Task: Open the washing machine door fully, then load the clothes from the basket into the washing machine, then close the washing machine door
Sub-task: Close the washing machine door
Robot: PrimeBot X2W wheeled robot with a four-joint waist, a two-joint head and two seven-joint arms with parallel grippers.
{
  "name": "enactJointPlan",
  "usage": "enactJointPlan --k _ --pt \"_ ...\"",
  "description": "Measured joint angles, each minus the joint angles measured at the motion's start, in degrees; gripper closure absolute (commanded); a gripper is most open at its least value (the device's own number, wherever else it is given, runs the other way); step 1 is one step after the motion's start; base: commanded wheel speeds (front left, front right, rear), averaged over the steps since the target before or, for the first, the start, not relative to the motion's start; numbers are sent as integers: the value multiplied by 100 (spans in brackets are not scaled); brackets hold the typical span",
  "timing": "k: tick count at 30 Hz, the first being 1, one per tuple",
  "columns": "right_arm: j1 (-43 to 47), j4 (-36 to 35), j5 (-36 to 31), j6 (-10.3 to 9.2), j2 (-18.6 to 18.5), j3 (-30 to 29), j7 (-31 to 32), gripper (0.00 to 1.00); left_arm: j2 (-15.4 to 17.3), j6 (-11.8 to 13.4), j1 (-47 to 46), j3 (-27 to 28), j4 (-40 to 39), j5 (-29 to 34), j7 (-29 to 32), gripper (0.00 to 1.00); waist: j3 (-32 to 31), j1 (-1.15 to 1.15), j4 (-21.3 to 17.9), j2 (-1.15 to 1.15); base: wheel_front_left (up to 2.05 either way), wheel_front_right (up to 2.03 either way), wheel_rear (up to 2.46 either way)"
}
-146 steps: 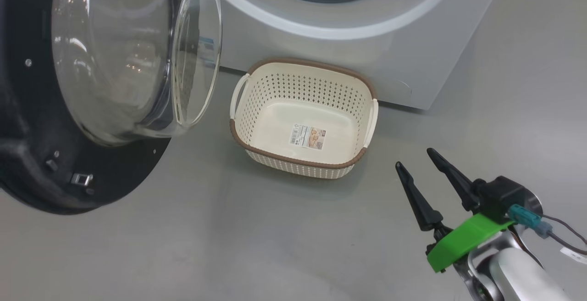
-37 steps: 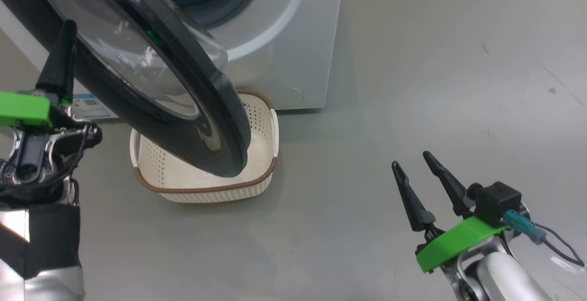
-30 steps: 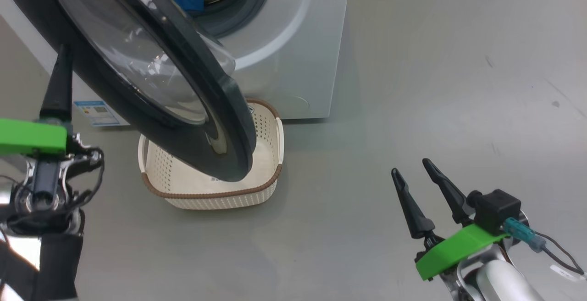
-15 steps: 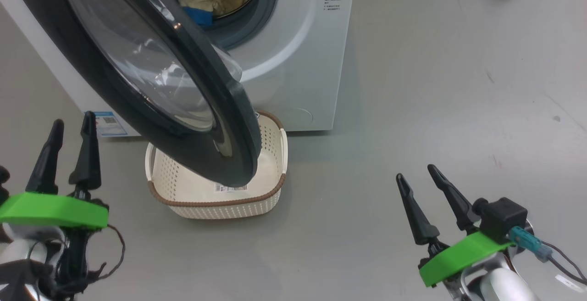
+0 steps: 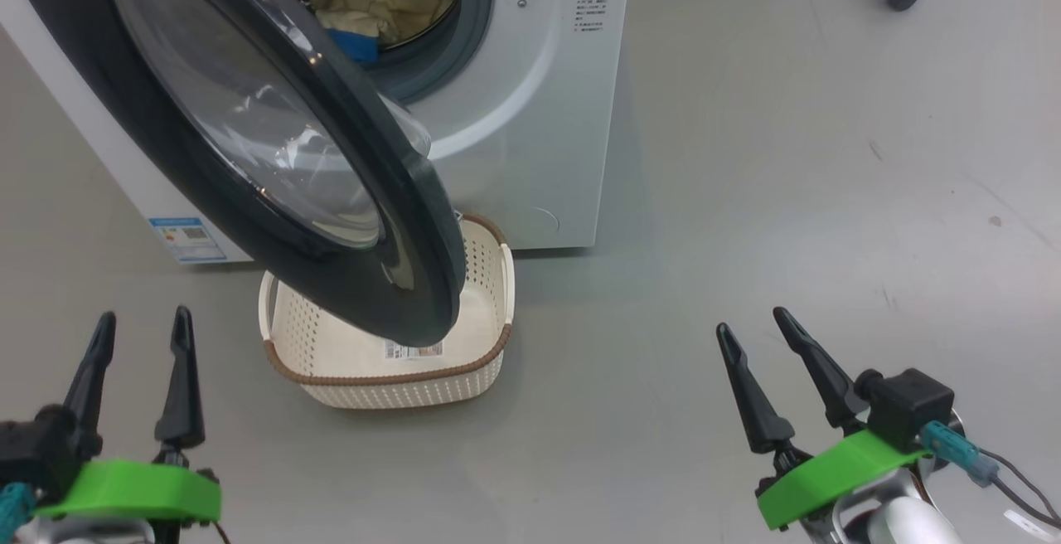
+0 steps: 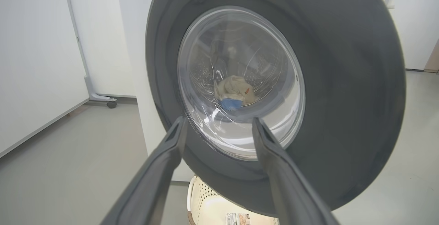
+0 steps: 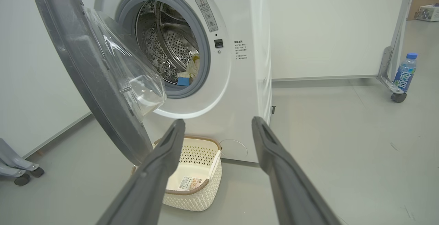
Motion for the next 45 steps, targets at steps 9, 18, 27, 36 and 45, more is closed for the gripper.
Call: enactJointPlan --k 9,18,27,36,45 --pt "83 2 1 0 12 -18 0 0 -133 219 704 176 -193 499 -15 0 -114 0 -74 0 0 0 0" --pt "153 4 1 0 12 -89 0 0 -374 205 1216 366 -236 664 -15 0 -167 0 -117 0 0 0 0" --pt "235 32 0 0 41 -100 0 0 -564 148 1295 421 -177 787 -15 0 -108 0 -106 0 0 0 0" --pt "235 123 -57 0 42 -115 0 0 -682 85 1294 519 -154 880 -15 0 -69 0 -98 0 0 0 0" --pt "235 124 -58 0 46 -121 0 0 -736 85 1294 610 -127 929 -15 0 -53 0 -104 0 0 0 0"
